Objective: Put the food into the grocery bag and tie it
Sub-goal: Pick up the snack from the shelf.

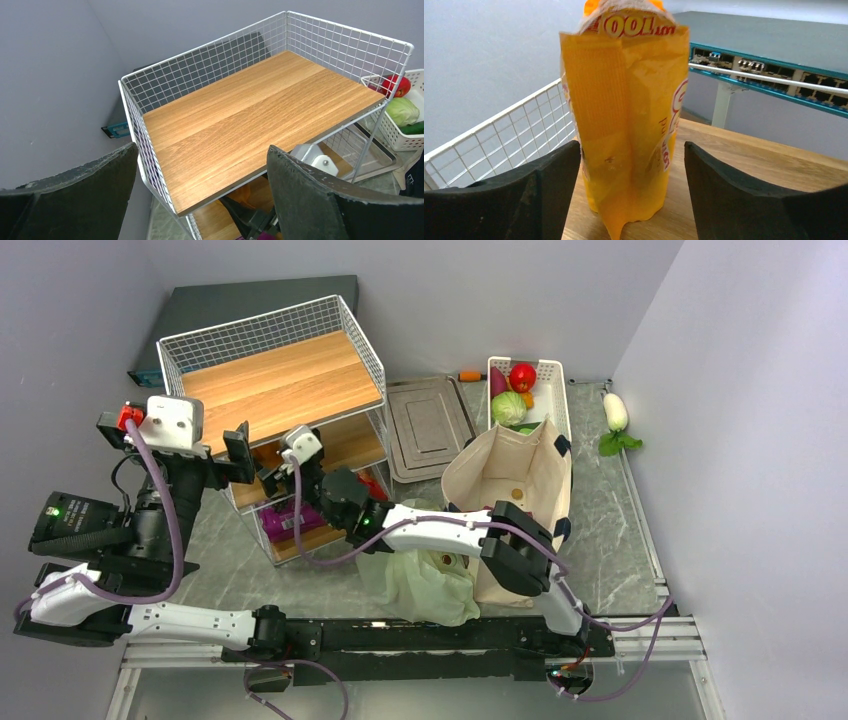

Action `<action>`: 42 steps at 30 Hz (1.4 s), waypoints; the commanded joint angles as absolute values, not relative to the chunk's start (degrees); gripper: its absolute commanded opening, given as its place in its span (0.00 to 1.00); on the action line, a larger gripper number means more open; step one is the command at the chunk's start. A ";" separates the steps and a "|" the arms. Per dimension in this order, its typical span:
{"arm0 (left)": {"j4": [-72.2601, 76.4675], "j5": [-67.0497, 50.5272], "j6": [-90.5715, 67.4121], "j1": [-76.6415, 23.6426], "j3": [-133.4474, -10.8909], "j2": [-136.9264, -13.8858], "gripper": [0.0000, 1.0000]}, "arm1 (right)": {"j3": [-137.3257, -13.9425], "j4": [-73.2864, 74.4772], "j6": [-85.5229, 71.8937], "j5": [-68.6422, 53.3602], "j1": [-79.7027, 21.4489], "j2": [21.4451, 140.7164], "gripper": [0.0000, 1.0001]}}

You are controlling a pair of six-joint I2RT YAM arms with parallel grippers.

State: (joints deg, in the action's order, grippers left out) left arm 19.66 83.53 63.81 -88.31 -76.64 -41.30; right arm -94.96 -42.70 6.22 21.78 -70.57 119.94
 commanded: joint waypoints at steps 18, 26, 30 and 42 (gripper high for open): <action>19.44 83.77 62.03 -88.20 -78.20 -41.98 0.99 | -82.97 -33.43 2.40 16.21 -70.87 103.23 0.00; 27.31 83.93 68.32 -88.22 -77.84 -43.65 0.99 | -78.73 -17.80 -3.07 11.32 -71.67 93.75 0.00; 28.97 83.96 69.05 -88.16 -77.89 -44.47 0.99 | -76.39 -11.32 -4.29 7.31 -71.92 89.23 0.00; 32.30 82.52 71.27 -88.22 -79.58 -49.22 0.99 | -72.41 10.84 -6.98 13.22 -72.60 72.54 0.00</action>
State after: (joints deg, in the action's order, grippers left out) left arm 28.36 83.81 68.60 -88.31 -77.38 -47.09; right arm -75.07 0.80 -5.54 9.37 -72.23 79.50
